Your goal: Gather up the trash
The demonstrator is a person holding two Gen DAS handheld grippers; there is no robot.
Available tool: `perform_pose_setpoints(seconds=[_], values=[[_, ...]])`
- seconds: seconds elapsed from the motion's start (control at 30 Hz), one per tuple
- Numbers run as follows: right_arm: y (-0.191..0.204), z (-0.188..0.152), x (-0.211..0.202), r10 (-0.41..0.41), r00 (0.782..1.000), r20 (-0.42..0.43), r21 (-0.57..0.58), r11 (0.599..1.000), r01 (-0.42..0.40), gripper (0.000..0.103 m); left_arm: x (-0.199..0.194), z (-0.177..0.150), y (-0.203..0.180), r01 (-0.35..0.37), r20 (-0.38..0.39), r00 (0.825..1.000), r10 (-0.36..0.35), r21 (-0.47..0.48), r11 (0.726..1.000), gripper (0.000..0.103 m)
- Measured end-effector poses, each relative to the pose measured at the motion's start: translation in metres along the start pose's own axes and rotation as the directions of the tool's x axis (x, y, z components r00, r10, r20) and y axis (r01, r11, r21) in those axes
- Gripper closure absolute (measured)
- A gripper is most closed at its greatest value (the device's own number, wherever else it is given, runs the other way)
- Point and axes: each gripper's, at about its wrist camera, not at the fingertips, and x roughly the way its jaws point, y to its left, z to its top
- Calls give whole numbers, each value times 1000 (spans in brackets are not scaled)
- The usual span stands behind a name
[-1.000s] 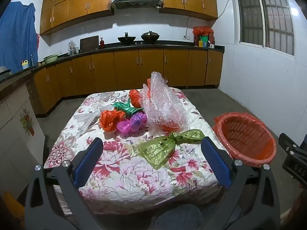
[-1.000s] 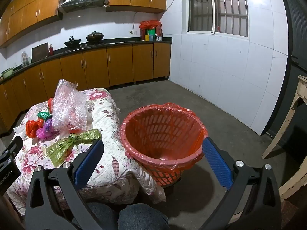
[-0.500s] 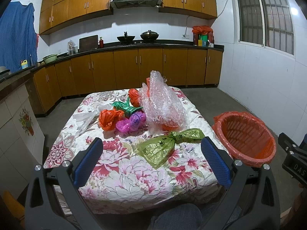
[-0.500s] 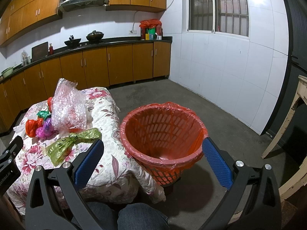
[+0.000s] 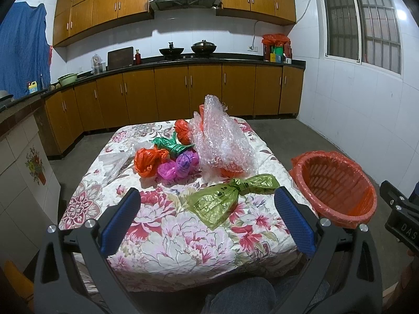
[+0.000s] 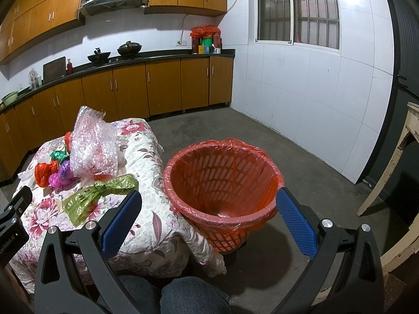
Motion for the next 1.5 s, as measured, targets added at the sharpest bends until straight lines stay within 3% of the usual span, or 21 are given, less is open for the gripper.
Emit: perform_pose_setpoints(seconds=[1.5], values=[[-2,-2,3,-1,1000,-5,1,1000,1,2,0,0,0,-1,-8,1000,1,0,1000,4]])
